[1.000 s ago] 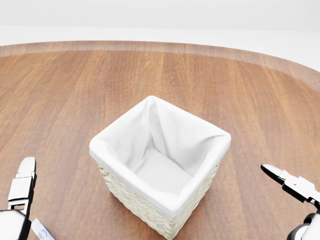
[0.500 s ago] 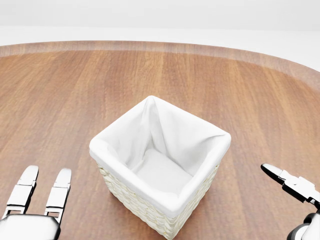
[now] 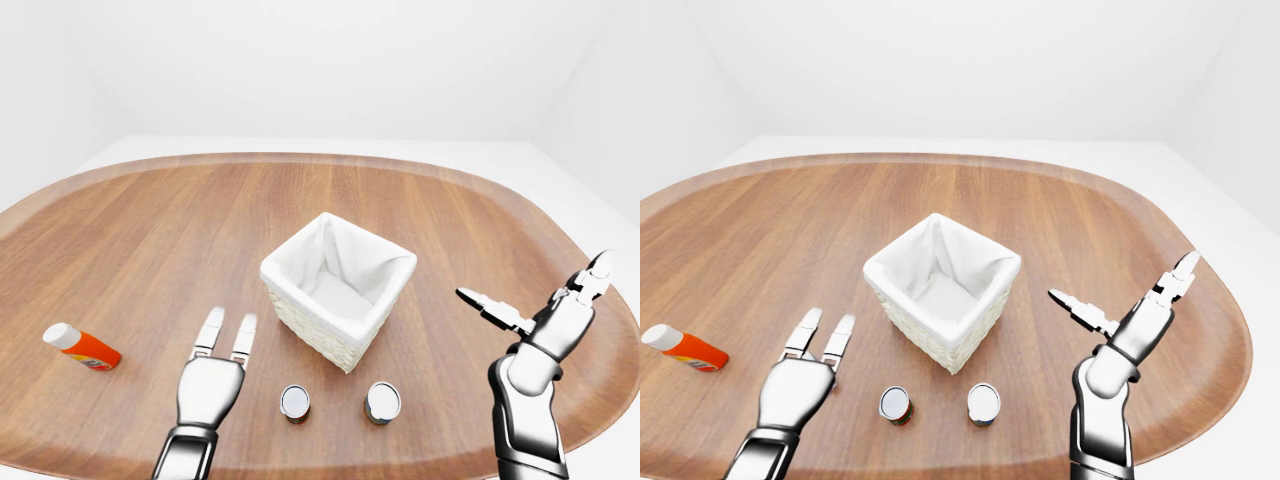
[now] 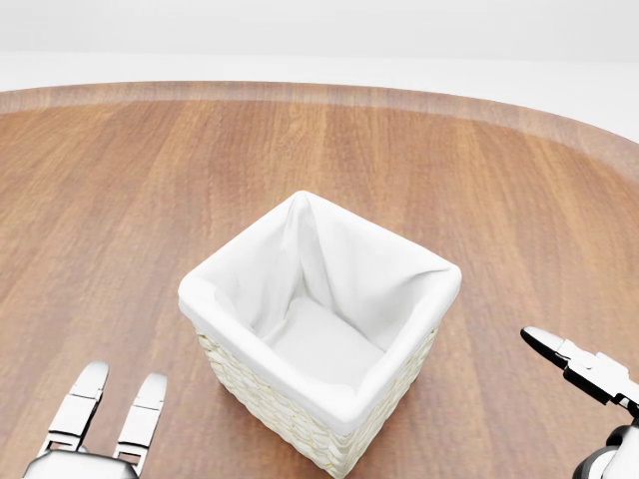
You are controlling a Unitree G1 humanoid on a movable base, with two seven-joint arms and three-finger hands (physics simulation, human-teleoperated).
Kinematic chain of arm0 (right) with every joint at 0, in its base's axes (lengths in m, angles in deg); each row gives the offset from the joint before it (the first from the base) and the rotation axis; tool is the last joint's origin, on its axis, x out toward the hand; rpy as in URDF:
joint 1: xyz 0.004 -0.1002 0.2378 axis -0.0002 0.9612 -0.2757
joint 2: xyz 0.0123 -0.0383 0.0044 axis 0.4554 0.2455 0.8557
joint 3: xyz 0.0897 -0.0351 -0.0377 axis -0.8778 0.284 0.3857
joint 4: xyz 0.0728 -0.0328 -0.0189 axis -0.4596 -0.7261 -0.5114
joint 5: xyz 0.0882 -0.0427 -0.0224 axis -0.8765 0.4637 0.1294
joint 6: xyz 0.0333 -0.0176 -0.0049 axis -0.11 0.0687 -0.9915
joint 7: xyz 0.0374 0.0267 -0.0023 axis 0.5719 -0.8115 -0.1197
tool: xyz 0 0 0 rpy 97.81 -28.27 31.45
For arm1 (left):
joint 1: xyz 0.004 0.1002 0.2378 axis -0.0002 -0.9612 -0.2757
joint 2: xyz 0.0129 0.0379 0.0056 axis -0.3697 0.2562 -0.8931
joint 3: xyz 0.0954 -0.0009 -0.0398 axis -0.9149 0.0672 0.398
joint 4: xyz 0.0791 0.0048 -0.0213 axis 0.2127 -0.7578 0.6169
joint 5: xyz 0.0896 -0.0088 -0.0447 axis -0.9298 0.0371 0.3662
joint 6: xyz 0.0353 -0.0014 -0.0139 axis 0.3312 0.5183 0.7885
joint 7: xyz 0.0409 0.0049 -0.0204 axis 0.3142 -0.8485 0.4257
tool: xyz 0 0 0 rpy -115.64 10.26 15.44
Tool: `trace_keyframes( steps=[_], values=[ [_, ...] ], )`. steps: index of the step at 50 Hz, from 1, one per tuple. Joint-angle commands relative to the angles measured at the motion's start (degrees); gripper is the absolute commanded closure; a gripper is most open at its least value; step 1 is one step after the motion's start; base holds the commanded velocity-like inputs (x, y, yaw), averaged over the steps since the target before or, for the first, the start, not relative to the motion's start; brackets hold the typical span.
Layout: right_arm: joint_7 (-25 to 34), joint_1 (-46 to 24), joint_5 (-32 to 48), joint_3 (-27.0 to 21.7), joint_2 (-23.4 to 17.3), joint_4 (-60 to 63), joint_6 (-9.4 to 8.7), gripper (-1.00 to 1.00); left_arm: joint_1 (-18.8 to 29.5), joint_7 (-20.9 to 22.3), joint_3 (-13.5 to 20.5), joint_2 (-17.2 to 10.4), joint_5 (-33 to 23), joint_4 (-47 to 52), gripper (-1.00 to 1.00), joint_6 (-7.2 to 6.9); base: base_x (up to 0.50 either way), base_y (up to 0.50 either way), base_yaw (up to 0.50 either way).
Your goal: Pick up the alphabet soup and the cream cheese box, and put them in the basket.
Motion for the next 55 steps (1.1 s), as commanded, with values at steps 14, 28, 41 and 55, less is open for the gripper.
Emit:
trace_keyframes(
  steps=[14, 28, 41, 55],
  values=[
    [0.0, -0.04, 0.06, -0.02, -0.04, -0.13, 0.09, -1.0, 0.31, -5.51, -0.3, -2.01, 0.44, -7.71, -1.0, 0.0, 0.0, 0.0, 0.0],
    [0.0, -0.19, 0.2, 0.05, -0.11, -0.44, 0.13, -1.0, 1.67, -8.16, 0.82, -2.59, 2.43, -12.49, -1.0, 0.0, 0.0, 0.0, 0.0],
    [0.0, -0.09, 0.24, 0.05, -0.1, -0.26, -0.03, -1.0, 5.35, -9.54, 1.12, -3.05, 6.44, -20.31, -1.0, 0.0, 0.0, 0.0, 0.0],
    [0.0, 0.02, 0.14, 0.03, -0.01, 0.15, -0.25, -1.0, 8.23, -10.16, 1.23, -3.73, 11.92, -25.78, -1.0, 0.0, 0.0, 0.0, 0.0]
  ],
)
